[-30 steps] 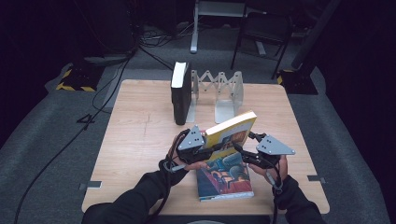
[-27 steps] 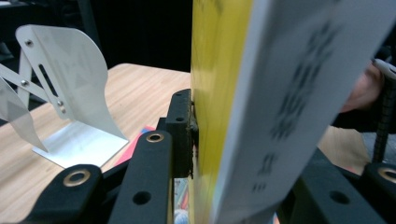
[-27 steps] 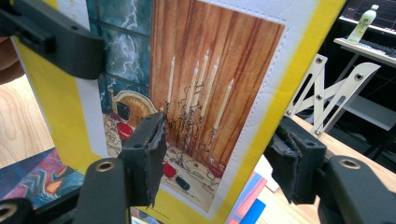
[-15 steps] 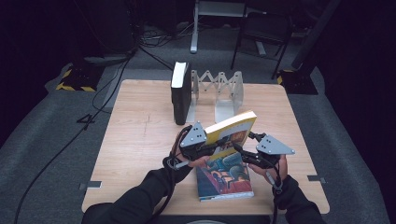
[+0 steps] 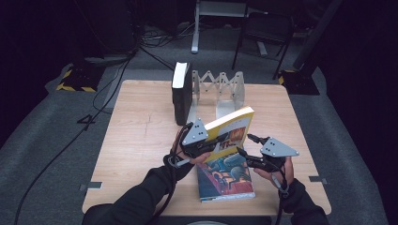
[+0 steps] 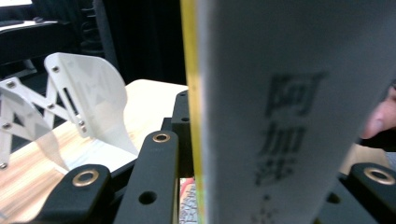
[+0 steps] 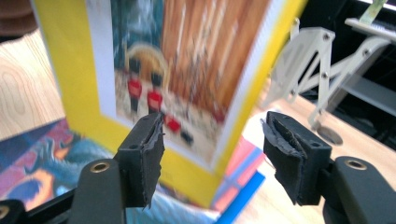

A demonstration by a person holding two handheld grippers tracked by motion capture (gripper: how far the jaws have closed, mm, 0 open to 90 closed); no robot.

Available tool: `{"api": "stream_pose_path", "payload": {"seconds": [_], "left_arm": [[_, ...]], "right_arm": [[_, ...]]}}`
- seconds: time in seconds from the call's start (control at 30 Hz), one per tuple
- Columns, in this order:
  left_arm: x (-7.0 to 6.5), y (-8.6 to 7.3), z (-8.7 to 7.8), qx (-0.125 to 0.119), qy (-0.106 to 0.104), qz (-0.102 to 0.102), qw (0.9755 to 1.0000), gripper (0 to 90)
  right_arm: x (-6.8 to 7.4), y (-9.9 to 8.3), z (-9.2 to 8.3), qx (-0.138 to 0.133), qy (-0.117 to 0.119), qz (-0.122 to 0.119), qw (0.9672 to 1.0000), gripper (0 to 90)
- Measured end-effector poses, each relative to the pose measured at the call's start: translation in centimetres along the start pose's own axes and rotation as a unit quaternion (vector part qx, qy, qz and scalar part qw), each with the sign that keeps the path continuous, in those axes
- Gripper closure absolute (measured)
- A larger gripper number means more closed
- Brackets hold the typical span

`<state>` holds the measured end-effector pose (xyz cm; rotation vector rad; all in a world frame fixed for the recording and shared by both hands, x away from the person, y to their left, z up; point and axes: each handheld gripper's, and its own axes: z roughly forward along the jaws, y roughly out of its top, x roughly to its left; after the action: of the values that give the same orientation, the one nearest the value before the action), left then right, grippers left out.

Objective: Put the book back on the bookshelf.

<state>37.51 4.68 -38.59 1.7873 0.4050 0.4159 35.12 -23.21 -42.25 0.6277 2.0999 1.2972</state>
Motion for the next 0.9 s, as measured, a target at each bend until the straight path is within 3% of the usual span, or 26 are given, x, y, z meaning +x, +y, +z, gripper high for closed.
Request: {"api": "stream_pose_path", "payload": {"seconds": [0.1,0.2,0.37,0.4,0.57,0.63,0.67,0.8,0.83,0.9], "left_arm": [[0.4,0.2,-0.1,0.000,0.010,0.003,0.9999,74.6],[1.2,0.5,-0.2,-0.002,0.033,0.000,0.9994,74.7],[3.7,0.8,-1.6,-0.015,0.095,-0.013,0.9953,74.7],[3.7,0.8,-1.6,-0.015,0.095,-0.013,0.9953,74.8],[5.8,0.3,-3.4,-0.013,0.162,-0.041,0.9858,74.7],[6.6,0.0,-4.3,-0.014,0.190,-0.054,0.9802,74.7],[6.6,0.0,-4.3,-0.014,0.190,-0.054,0.9802,74.7],[8.1,-1.0,-5.2,-0.009,0.232,-0.091,0.9683,74.7],[8.1,-1.0,-5.2,-0.009,0.232,-0.091,0.9683,74.7],[8.4,-1.5,-5.1,0.005,0.257,-0.096,0.9615,74.7]], "right_arm": [[-0.3,-0.4,-0.2,0.007,0.000,0.010,0.9999,37.7],[-0.8,-1.0,-0.6,0.018,-0.002,0.019,0.9996,37.6],[-1.1,-1.7,-0.9,0.028,-0.004,0.025,0.9993,37.7],[-1.1,-1.7,-0.9,0.028,-0.004,0.025,0.9993,37.7],[-1.2,-1.9,-0.9,0.035,-0.006,0.025,0.9991,37.5],[-1.3,-2.0,-0.8,0.035,-0.001,0.027,0.9990,37.5],[-1.4,-2.0,-0.7,0.036,0.001,0.028,0.9990,37.4],[-1.3,-2.3,-0.4,0.047,0.002,0.027,0.9985,37.0],[-1.3,-2.3,-0.4,0.047,0.002,0.027,0.9985,37.0],[-1.1,-2.3,-0.3,0.053,0.001,0.020,0.9984,36.9]]}}
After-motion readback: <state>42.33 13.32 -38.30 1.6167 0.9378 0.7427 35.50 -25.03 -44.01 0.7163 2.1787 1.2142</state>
